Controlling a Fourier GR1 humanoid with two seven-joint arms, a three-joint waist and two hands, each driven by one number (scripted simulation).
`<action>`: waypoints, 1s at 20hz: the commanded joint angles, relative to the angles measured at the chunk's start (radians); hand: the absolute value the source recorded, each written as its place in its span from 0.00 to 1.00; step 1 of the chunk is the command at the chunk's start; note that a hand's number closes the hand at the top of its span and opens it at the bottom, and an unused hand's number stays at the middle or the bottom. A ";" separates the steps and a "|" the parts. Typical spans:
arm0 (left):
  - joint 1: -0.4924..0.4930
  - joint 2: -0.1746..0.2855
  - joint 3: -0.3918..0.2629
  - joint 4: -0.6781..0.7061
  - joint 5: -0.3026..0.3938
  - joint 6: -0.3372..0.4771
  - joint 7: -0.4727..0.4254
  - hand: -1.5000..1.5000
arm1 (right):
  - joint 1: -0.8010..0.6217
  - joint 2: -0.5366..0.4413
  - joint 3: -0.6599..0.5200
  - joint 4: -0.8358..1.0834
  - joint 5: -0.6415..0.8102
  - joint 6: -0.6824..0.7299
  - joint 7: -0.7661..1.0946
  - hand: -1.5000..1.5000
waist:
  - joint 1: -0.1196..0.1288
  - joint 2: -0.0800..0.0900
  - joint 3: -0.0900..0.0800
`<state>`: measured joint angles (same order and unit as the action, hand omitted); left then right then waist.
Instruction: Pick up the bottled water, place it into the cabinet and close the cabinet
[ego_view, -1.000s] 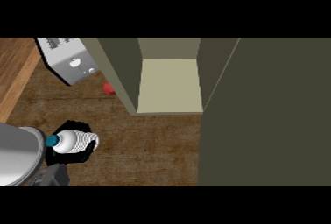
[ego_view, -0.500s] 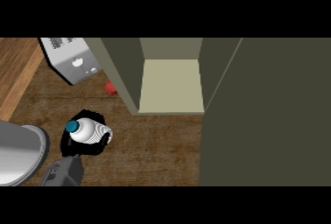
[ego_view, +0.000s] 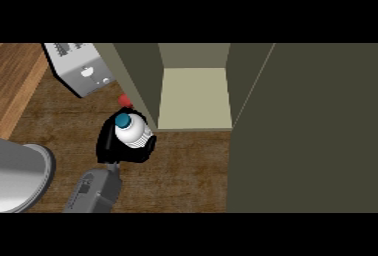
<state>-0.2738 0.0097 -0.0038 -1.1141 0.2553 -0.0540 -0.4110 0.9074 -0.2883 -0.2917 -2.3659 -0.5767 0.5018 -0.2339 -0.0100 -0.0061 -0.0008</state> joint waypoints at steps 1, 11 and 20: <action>-0.048 -0.009 -0.117 -0.047 0.024 0.140 0.033 1.00 | 0.040 0.003 -0.019 -0.200 -0.119 -0.044 0.079 0.00 | -0.009 0.004 -0.001; -0.180 -0.009 -0.273 -0.045 0.016 0.480 0.136 1.00 | 0.012 -0.007 -0.023 -0.167 -0.121 -0.032 0.072 0.00 | -0.017 0.005 0.000; -0.358 -0.009 -0.271 0.176 0.004 0.605 0.182 1.00 | 0.028 -0.020 -0.002 -0.142 -0.141 0.007 0.052 0.00 | -0.042 0.012 -0.001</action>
<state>-0.4534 0.0070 -0.2951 -1.0947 0.2483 0.5365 -0.2669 0.8853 -0.3217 -0.3008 -2.3540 -0.6233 0.5144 -0.2299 -0.0282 -0.0107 0.0014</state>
